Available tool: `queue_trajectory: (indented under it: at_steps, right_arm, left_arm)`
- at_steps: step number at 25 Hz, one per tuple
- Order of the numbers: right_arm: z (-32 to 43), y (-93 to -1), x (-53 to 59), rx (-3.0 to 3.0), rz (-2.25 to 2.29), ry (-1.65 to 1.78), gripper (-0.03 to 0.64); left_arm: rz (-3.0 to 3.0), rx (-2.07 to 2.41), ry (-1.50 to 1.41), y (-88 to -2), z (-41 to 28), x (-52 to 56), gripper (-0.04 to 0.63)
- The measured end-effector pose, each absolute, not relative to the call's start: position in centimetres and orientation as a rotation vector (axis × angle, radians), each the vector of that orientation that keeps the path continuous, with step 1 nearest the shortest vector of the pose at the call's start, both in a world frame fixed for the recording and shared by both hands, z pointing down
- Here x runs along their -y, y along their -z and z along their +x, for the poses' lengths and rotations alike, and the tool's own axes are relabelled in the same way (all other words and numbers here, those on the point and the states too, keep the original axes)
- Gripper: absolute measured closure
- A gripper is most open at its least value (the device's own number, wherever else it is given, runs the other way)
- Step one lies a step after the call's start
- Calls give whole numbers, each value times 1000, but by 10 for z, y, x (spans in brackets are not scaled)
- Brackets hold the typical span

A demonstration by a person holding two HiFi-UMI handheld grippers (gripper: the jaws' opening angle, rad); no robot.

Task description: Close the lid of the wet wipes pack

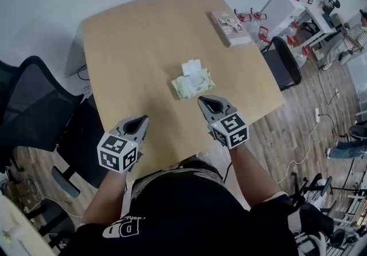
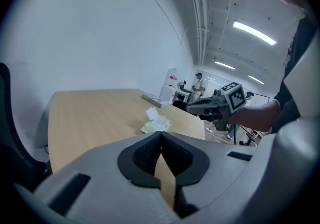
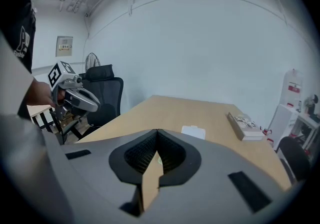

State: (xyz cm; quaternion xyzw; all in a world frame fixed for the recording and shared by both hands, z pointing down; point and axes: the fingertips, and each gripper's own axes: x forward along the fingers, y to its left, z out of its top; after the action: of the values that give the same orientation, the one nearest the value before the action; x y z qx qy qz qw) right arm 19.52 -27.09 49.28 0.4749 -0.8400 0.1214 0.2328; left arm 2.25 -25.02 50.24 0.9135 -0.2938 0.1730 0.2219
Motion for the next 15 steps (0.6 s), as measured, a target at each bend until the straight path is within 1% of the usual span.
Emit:
queue_trajectory:
  at_steps: [13, 15]
  right_arm:
    - [223, -545, 376, 2145, 1070, -164, 609]
    - [227, -554, 387, 2123, 1041, -157, 601]
  left_arm:
    - [2442, 942, -472, -508, 18, 256, 578]
    - [2426, 961, -471, -511, 17, 255, 578]
